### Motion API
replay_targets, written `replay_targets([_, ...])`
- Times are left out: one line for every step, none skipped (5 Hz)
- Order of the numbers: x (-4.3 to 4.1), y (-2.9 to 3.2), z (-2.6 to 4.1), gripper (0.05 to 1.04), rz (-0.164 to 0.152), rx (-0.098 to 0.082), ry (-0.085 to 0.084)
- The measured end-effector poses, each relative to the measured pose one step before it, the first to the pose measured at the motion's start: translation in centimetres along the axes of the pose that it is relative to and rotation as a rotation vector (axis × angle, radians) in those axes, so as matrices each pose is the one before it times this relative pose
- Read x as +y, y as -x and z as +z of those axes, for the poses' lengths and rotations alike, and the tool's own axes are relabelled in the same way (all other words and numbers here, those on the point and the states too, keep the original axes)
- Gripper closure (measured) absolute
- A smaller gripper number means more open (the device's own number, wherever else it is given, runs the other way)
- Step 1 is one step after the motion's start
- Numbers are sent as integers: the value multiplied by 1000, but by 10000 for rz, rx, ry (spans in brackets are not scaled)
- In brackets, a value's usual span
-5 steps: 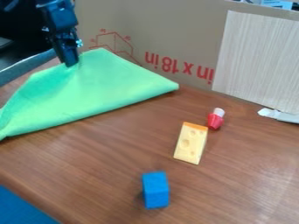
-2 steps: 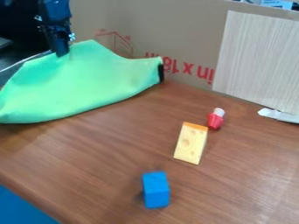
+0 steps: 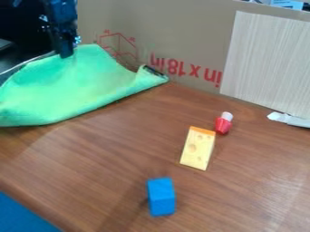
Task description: Fold the cloth from bottom right to top left
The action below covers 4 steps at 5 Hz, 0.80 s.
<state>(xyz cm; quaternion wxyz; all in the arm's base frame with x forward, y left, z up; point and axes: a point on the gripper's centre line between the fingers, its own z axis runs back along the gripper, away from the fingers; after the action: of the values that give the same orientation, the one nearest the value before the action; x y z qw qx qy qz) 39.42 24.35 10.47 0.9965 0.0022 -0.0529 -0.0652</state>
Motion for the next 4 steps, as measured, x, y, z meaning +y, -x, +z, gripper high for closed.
replay_targets([306,-490,138,1006,104,-36,-26])
replay_targets([392,-241,326,853,95,37,-164])
replay_targets([182,-53,-225,600,-59,-73,-82])
replay_targets([-130,285,-1222,289,173,82,44])
